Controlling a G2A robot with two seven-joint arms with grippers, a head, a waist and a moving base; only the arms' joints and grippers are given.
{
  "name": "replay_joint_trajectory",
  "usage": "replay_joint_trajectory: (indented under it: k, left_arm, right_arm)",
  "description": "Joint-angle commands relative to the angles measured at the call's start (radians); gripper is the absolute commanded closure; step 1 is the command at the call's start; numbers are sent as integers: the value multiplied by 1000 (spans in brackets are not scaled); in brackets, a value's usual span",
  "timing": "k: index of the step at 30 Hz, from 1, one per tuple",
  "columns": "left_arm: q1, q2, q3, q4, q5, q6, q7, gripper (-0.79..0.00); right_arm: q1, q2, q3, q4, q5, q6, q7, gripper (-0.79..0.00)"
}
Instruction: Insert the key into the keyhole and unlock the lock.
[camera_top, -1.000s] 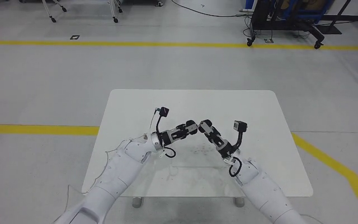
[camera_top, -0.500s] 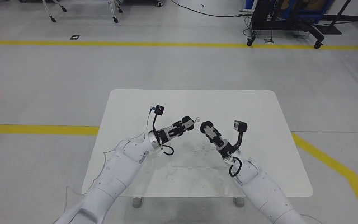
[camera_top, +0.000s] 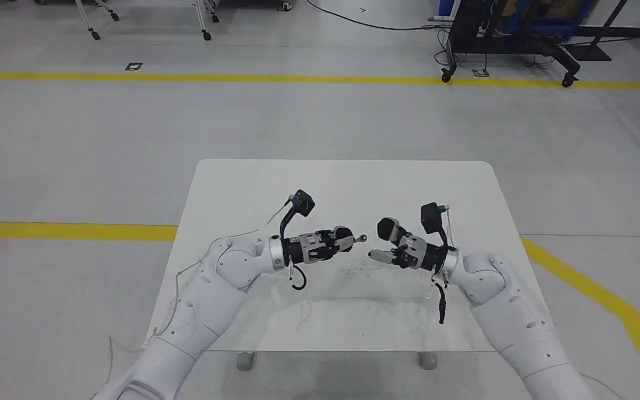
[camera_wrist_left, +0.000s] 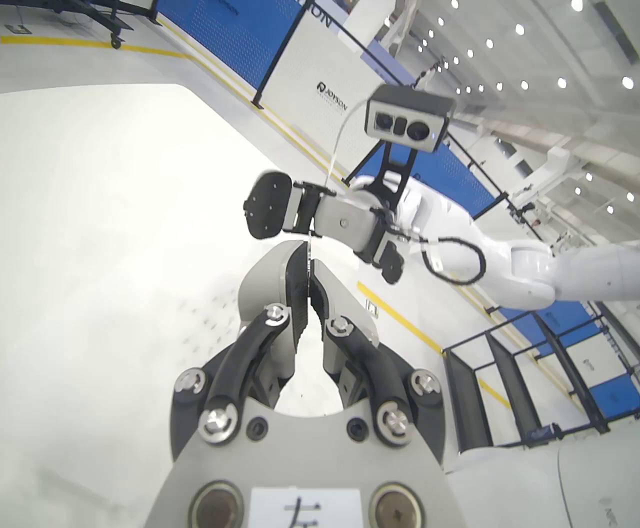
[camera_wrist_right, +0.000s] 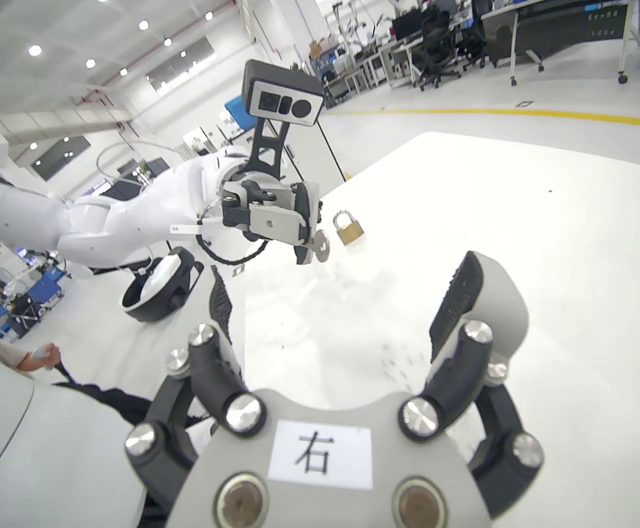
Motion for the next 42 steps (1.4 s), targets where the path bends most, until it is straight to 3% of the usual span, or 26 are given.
replay_joint_trajectory:
  k: [1, 4, 9, 14, 17, 28, 31, 35, 36, 37, 38, 42]
  left_arm:
    - [9, 7, -10, -18, 19, 1, -10, 0]
    - [24, 14, -13, -49, 48, 16, -19, 0]
    - [29, 18, 0, -74, 59, 25, -38, 0]
    - [18, 19, 18, -67, 55, 34, -57, 0]
    - [10, 19, 28, -63, 56, 40, -62, 0]
    - [-5, 19, 50, -49, 54, 34, -43, 0]
    - [-9, 20, 54, -46, 54, 32, -39, 0]
    - [-10, 21, 56, -46, 61, 32, -22, 0]
    - [-10, 22, 56, -46, 62, 32, -18, -83]
    - [-10, 22, 57, -46, 64, 31, -15, -585]
    - [-9, 22, 57, -46, 66, 31, -11, -785]
    - [-7, 24, 50, -49, 72, 21, 25, -785]
  right_arm:
    - [-3, 11, 2, -18, 39, 0, 60, -616]
    - [2, 20, -27, -28, 99, 0, 129, -579]
    - [34, 29, -76, -7, 151, 0, 191, -591]
    - [53, 39, -105, -3, 194, 0, 222, -391]
    - [59, 48, -111, 1, 213, 0, 235, -332]
    - [74, 69, -142, 5, 237, 0, 244, -228]
    - [79, 72, -153, 9, 241, 0, 240, 0]
    - [85, 77, -165, 13, 243, 0, 233, 0]
    - [85, 79, -167, 14, 244, 0, 228, 0]
    - [85, 80, -168, 15, 245, 0, 224, 0]
    - [85, 82, -169, 14, 244, 0, 220, 0]
    - [82, 88, -174, 8, 242, 0, 208, 0]
